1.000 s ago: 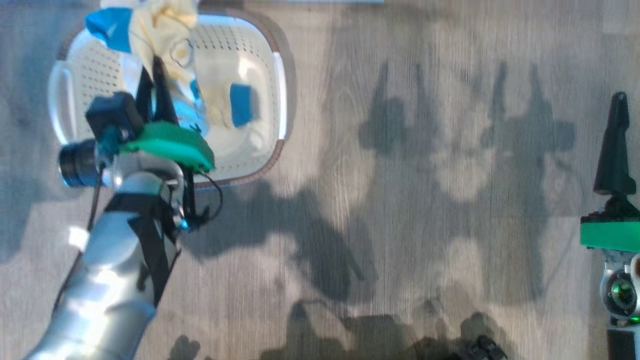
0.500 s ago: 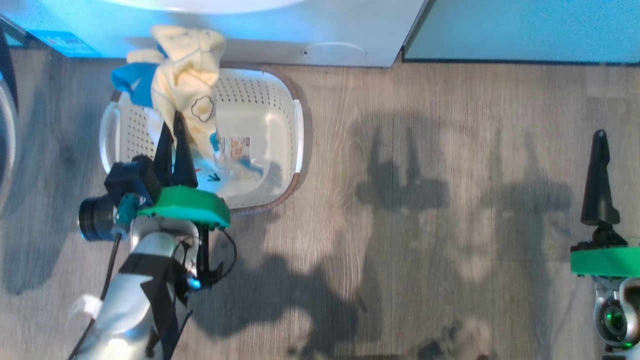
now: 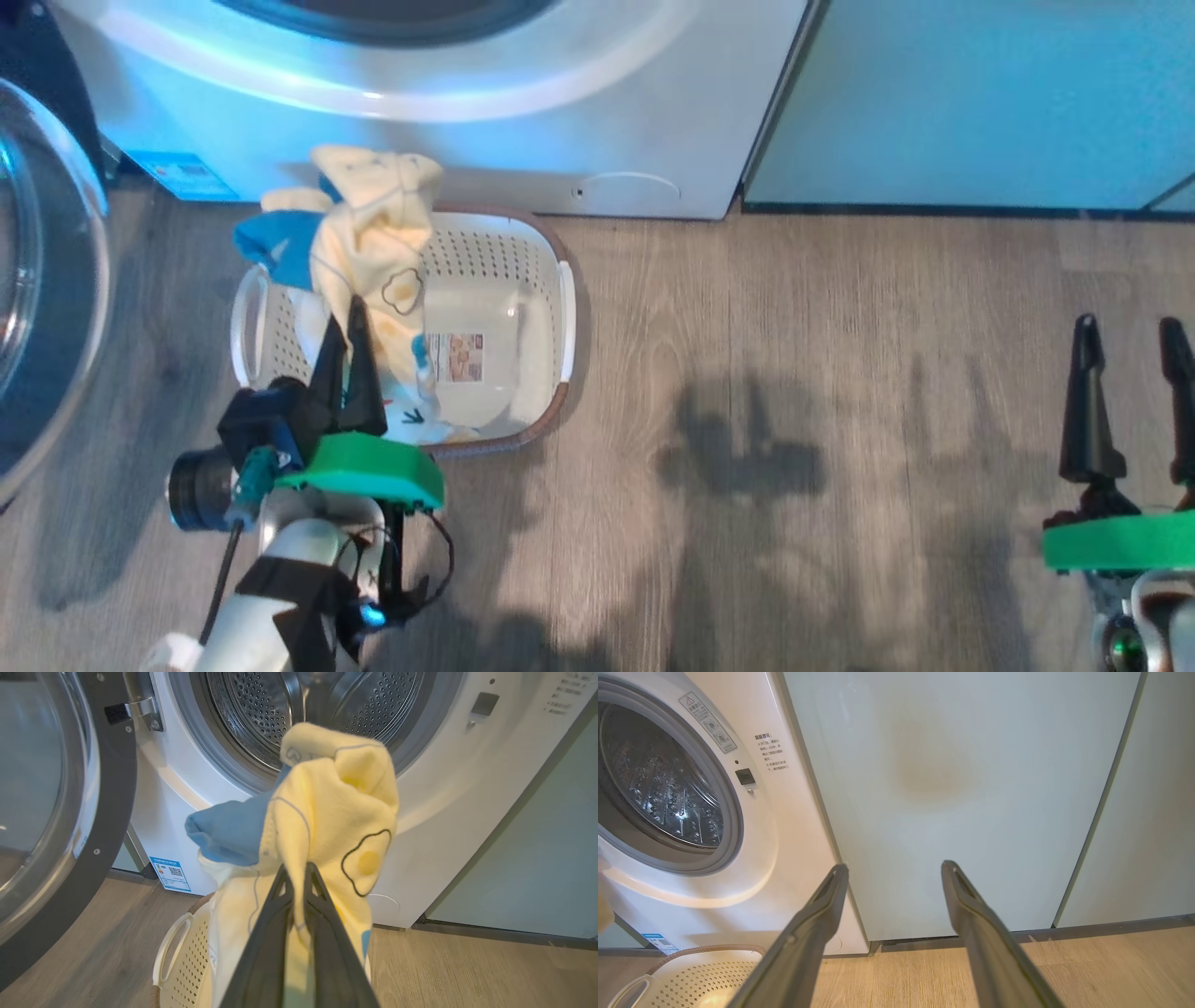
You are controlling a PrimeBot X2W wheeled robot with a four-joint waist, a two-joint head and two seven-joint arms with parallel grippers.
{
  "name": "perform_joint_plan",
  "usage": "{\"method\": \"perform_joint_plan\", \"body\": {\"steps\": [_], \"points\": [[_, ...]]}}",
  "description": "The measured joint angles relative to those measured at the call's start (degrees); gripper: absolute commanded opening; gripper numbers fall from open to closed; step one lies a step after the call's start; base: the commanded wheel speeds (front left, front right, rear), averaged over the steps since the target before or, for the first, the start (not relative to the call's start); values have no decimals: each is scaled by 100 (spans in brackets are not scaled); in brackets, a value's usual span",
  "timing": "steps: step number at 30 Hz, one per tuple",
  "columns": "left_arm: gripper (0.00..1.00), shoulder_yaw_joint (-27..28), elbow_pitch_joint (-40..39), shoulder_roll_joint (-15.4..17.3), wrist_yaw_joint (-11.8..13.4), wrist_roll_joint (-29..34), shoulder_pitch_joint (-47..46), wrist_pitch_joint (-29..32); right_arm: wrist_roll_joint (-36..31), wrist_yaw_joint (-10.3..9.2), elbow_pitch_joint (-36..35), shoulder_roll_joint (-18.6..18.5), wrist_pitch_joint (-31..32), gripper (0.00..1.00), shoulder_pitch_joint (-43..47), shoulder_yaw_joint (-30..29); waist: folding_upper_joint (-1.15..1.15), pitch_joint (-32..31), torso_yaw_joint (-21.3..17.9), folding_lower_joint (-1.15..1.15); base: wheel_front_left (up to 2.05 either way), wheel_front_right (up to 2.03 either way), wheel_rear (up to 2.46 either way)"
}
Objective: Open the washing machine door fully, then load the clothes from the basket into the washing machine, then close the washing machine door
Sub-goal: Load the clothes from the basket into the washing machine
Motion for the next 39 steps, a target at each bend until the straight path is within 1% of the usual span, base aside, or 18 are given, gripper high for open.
{"method": "perform_joint_plan", "body": {"steps": [6,14,39], "points": [[0,-127,-141,2,49,0,168,97,-13,0,9,2,1,100,71,64,0,-214,54,0,0,0,0],[0,-155,-209,9,67,-2,380,101,-55,0,13,1,2,100,207,118,0,-360,161,1,0,0,0],[0,-299,-237,18,123,-10,398,144,-54,0,8,0,2,100,204,158,0,-221,215,1,0,0,0]]}}
